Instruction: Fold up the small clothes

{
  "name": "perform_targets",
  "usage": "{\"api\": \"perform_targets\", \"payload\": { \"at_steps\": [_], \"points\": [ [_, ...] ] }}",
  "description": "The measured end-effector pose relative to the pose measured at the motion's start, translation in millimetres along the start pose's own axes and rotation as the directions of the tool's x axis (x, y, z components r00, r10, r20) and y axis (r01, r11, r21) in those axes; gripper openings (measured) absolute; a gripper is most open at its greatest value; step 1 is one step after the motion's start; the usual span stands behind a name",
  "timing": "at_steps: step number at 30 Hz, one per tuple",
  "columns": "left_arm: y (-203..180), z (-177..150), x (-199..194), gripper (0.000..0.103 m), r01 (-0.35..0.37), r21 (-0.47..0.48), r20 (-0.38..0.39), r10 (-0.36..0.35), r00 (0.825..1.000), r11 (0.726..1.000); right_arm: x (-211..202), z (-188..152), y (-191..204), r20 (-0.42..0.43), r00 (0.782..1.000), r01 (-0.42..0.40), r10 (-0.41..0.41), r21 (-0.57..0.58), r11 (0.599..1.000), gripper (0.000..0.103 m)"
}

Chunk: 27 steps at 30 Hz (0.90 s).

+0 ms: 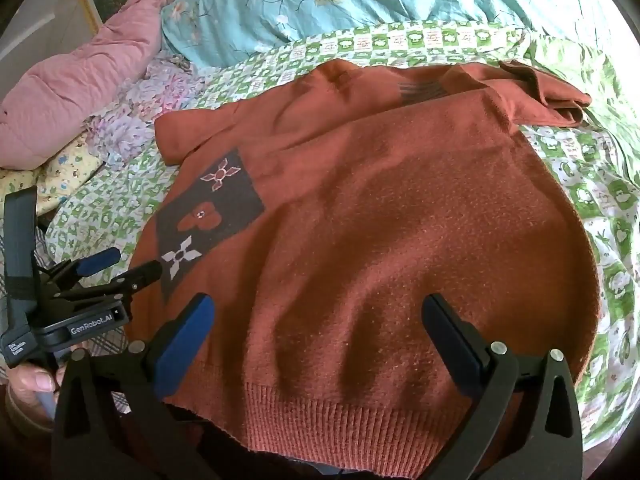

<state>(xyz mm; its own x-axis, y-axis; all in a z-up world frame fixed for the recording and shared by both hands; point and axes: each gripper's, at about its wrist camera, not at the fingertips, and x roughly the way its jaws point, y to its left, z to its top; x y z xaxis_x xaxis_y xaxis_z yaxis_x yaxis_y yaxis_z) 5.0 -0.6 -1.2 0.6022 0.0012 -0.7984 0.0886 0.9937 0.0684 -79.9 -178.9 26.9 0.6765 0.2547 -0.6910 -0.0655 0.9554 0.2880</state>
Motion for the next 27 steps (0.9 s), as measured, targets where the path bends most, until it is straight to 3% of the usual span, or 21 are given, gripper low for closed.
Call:
{"api": "perform_targets", "payload": {
  "at_steps": [27],
  "points": [
    [0, -7, 6, 0.083, 0.005, 0.001, 0.004, -0.005, 1.0, 1.0, 3, 4, 1, 0.008, 1.0, -0.015, 0.015, 0.011, 1.0, 0.103]
  ]
}}
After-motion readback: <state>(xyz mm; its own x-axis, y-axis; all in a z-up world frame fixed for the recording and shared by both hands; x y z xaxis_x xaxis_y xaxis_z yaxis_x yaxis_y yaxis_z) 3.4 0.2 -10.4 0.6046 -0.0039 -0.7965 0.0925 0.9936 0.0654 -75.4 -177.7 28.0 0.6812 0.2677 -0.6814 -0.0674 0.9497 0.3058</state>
